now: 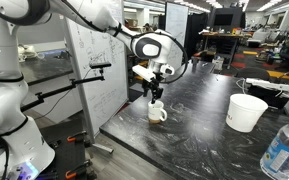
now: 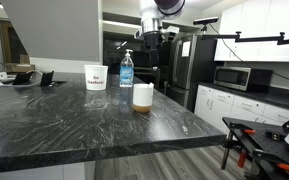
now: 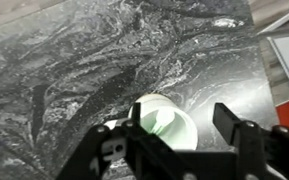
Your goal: Pick up the pen from the mug cup and put it on the table.
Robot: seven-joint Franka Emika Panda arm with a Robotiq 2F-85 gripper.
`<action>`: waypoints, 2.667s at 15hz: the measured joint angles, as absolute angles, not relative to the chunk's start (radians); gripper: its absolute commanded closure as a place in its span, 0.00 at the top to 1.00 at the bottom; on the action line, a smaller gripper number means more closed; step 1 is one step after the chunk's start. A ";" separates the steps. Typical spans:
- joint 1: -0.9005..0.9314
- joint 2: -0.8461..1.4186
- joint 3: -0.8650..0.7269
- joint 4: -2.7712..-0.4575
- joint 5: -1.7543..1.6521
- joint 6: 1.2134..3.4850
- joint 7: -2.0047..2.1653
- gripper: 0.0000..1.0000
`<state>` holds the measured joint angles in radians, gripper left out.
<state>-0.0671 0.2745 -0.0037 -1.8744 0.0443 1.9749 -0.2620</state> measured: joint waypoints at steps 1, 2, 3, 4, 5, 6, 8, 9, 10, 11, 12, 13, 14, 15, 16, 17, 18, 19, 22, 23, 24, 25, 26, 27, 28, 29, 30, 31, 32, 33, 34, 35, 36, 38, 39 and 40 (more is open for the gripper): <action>-0.070 0.287 -0.004 -1.863 0.044 1.974 -0.270 0.70; -0.072 0.300 -0.004 -1.851 0.044 1.974 -0.273 0.62; -0.074 0.314 -0.004 -1.838 0.044 1.974 -0.276 0.62; -0.075 0.328 -0.004 -1.826 0.044 1.974 -0.278 0.62; -0.075 0.342 -0.004 -1.814 0.044 1.973 -0.285 0.56; -0.075 0.355 -0.003 -1.802 0.044 1.973 -0.289 0.58; -0.075 0.381 -0.001 -1.780 0.044 1.970 -0.292 0.56; -0.075 0.394 0.001 -1.768 0.044 1.966 -0.292 0.55; -0.075 0.407 0.003 -1.756 0.044 1.960 -0.293 0.56; -0.074 0.420 0.005 -1.742 0.043 1.953 -0.293 0.55; -0.074 0.432 0.007 -1.727 0.043 1.945 -0.293 0.56; -0.074 0.444 0.009 -1.711 0.043 1.937 -0.293 0.55; -0.074 0.456 0.012 -1.694 0.043 1.930 -0.294 0.53; -0.073 0.468 0.014 -1.678 0.042 1.923 -0.294 0.53; -0.073 0.479 0.015 -1.660 0.041 1.912 -0.294 0.51; -0.072 0.491 0.016 -1.644 0.039 1.902 -0.294 0.52; -0.071 0.502 0.016 -1.631 0.038 1.893 -0.294 0.50; -0.070 0.512 0.016 -1.618 0.036 1.884 -0.294 0.50; -0.070 0.538 0.016 -1.588 0.027 1.858 -0.294 0.49; -0.070 0.545 0.016 -1.583 0.025 1.854 -0.294 0.48; -0.070 0.550 0.016 -1.579 0.023 1.850 -0.294 0.49; -0.070 0.555 0.016 -1.576 0.022 1.845 -0.294 0.49; -0.070 0.560 0.016 -1.573 0.021 1.841 -0.294 0.50; -0.070 0.565 0.016 -1.570 0.020 1.837 -0.294 0.50; -0.070 0.571 0.016 -1.566 0.020 1.834 -0.294 0.46; -0.070 0.576 0.016 -1.563 0.019 1.832 -0.294 0.31; -0.070 0.580 0.016 -1.561 0.018 1.831 -0.294 0.22; -0.070 0.584 0.016 -1.556 0.016 1.829 -0.294 0.19; -0.070 0.587 0.016 -1.553 0.013 1.827 -0.294 0.13; -0.070 0.590 0.016 -1.550 0.010 1.826 -0.294 0.06; -0.070 0.591 0.016 -1.547 0.006 1.824 -0.294 0.00; -0.070 0.592 0.016 -1.543 0.003 1.822 -0.294 0.04; -0.070 0.593 0.016 -1.540 -0.001 1.819 -0.294 0.05; -0.069 0.593 0.016 -1.535 -0.006 1.816 -0.294 0.05; -0.069 0.593 0.016 -1.531 -0.009 1.813 -0.294 0.05; -0.068 0.593 0.017 -1.527 -0.015 1.810 -0.294 0.05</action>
